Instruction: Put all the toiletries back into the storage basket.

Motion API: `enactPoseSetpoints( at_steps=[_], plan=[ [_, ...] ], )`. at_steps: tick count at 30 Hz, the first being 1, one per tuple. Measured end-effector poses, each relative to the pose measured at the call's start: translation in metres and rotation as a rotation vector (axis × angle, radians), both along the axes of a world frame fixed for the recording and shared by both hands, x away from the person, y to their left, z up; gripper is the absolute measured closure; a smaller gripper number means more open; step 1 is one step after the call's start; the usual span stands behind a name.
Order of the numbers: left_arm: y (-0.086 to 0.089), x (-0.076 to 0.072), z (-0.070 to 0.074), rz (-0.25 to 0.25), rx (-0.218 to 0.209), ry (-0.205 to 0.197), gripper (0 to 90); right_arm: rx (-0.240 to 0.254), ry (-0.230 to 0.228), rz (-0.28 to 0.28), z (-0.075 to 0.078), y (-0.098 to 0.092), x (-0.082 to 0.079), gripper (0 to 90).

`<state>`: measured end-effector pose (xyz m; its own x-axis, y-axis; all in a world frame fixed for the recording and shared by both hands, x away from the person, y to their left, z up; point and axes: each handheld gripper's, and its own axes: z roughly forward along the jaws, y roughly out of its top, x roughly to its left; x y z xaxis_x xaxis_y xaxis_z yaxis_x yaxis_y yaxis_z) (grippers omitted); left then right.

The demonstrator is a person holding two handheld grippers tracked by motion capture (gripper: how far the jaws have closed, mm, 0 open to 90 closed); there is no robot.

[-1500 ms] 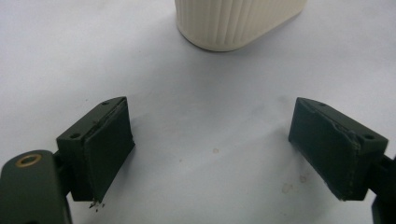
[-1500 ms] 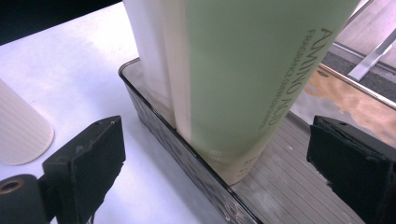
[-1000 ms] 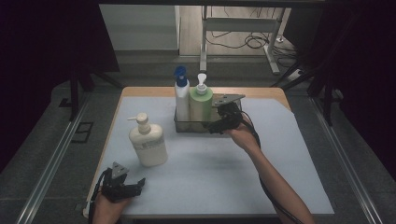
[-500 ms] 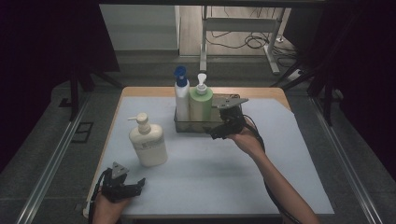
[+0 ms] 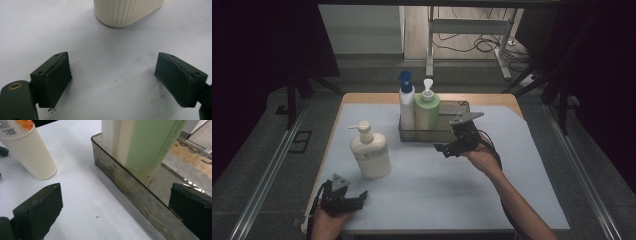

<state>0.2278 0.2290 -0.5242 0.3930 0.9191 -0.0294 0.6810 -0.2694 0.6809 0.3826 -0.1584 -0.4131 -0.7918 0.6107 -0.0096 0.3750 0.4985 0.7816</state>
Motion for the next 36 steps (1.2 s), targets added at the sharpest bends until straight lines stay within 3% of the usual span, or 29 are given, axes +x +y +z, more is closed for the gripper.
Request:
enactPoseSetpoints(
  at_steps=[14, 26, 36],
  plan=[
    [0.000, 0.000, 0.000, 0.000, 0.000, 0.000, 13.1, 0.032, 0.003, 0.003, -0.004, -0.022, -0.024, 0.0],
    [0.000, 0.000, 0.000, 0.000, 0.001, -0.001, 13.1, 0.028, 0.011, -0.038, -0.009, -0.050, -0.044, 0.0],
    [0.000, 0.000, 0.000, 0.000, 0.001, -0.002, 13.2, 0.013, 0.013, -0.097, -0.027, -0.076, -0.064, 0.0]
  ],
)
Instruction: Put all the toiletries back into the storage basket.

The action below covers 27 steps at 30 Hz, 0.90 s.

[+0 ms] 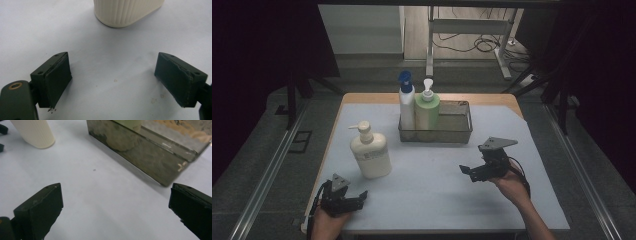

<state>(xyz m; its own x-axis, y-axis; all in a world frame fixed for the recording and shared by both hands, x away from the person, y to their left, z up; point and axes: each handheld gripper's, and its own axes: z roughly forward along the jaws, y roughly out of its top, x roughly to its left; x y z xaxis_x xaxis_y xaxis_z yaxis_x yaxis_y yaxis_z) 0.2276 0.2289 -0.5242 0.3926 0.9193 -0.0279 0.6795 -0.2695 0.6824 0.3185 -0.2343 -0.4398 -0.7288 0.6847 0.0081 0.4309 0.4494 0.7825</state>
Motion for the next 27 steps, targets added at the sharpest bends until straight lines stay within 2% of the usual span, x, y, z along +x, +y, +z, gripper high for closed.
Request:
enactPoseSetpoints(
  at_steps=[7, 13, 21, 27],
  plan=[
    [0.000, 0.000, 0.000, 0.000, 0.000, 0.001, 13.2, -0.011, 0.002, -0.019, -0.012, -0.011, -0.009, 0.0],
    [0.000, 0.000, 0.000, 0.002, -0.003, 0.002, 13.5, -0.040, 0.011, -0.029, -0.028, -0.018, -0.020, 0.0],
    [0.001, 0.000, 0.001, 0.007, -0.009, 0.003, 14.8, -0.042, 0.030, -0.026, -0.043, -0.022, -0.029, 0.0],
    [0.005, 0.000, 0.003, 0.021, -0.020, -0.001, 21.7, -0.042, 0.053, -0.033, -0.058, -0.026, -0.033, 0.0]
  ],
)
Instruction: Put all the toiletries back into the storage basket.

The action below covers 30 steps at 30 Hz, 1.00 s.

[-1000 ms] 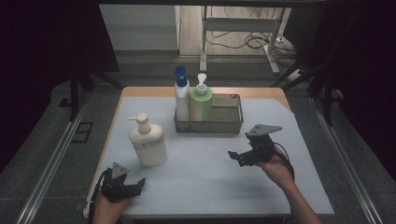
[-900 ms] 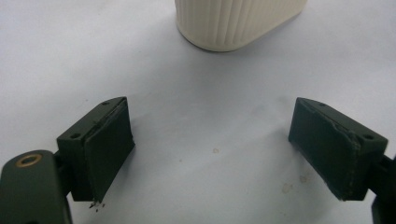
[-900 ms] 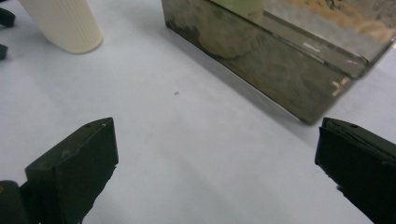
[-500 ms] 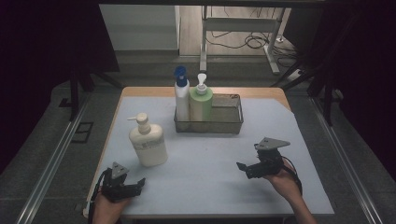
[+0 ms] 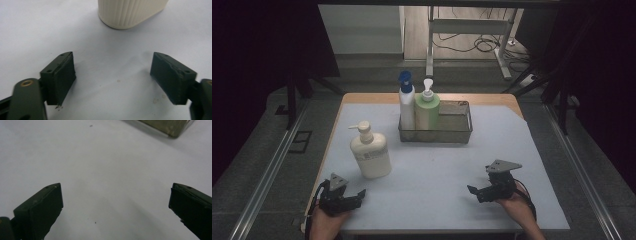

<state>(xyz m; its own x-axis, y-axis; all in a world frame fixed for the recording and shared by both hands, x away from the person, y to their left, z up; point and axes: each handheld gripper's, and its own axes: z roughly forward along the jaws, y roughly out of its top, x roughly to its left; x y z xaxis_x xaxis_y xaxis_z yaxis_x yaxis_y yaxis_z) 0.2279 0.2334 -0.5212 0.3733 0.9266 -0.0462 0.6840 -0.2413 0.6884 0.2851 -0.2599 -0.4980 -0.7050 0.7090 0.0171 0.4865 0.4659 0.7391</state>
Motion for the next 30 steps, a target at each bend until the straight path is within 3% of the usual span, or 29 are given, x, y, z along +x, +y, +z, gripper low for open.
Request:
enactPoseSetpoints(
  at_steps=[7, 16, 20, 21, 24, 30],
  plan=[
    [0.002, 0.001, 0.005, -0.005, -0.013, -0.026, 31.2, -0.009, 0.012, 0.003, -0.017, -0.001, -0.003, 0.0],
    [0.008, 0.007, 0.012, -0.013, -0.043, -0.034, 43.7, -0.046, 0.039, 0.002, -0.024, 0.001, -0.001, 0.0],
    [0.012, 0.011, 0.017, -0.021, -0.062, -0.039, 55.2, -0.057, 0.038, 0.004, -0.025, 0.003, -0.001, 0.0],
    [0.013, 0.012, 0.018, -0.030, -0.051, -0.041, 62.4, -0.058, 0.037, 0.003, -0.025, 0.003, -0.001, 0.0],
    [0.016, 0.017, 0.020, -0.041, -0.030, -0.044, 69.3, -0.057, 0.037, 0.003, -0.025, 0.002, -0.001, 0.0],
    [0.019, 0.028, 0.023, -0.058, -0.038, -0.044, 84.4, -0.057, 0.036, 0.004, -0.025, 0.002, -0.001, 0.0]
  ],
)
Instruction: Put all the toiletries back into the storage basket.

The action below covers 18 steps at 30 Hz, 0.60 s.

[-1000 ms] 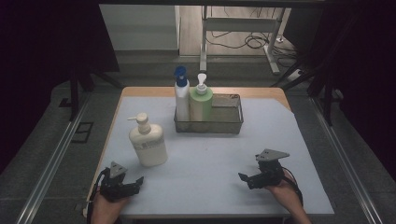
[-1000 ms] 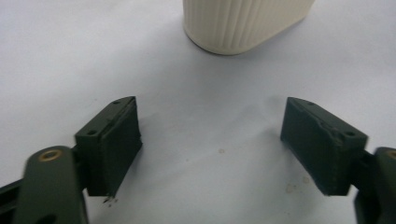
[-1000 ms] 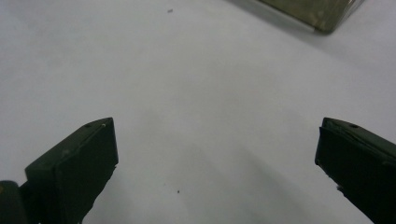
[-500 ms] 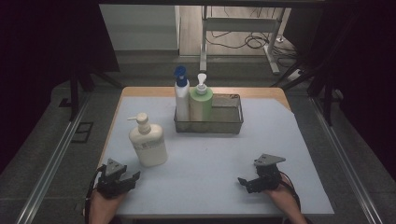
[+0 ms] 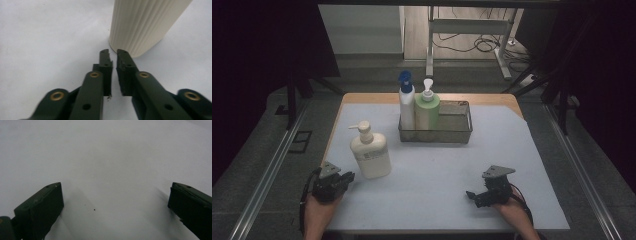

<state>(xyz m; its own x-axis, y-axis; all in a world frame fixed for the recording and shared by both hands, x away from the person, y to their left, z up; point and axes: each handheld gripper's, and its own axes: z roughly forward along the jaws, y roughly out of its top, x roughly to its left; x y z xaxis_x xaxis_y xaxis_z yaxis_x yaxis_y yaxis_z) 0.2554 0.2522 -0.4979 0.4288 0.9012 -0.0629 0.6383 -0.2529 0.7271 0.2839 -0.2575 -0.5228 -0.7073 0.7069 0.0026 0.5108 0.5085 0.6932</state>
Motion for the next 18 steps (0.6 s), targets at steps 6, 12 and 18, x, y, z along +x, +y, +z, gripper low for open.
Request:
enactPoseSetpoints(
  at_steps=[6, 12, 18],
  plan=[
    [-0.003, 0.017, 0.002, -0.011, -0.006, 0.000, 89.2, 0.000, 0.000, 0.000, 0.000, 0.000, 0.000, 0.0],
    [-0.005, 0.034, -0.002, -0.005, -0.005, 0.016, 89.4, 0.000, -0.001, 0.000, 0.000, 0.000, 0.000, 0.0],
    [-0.007, 0.046, -0.008, -0.019, -0.031, 0.016, 89.4, 0.000, -0.001, 0.000, 0.000, 0.000, 0.000, 0.0]
  ],
)
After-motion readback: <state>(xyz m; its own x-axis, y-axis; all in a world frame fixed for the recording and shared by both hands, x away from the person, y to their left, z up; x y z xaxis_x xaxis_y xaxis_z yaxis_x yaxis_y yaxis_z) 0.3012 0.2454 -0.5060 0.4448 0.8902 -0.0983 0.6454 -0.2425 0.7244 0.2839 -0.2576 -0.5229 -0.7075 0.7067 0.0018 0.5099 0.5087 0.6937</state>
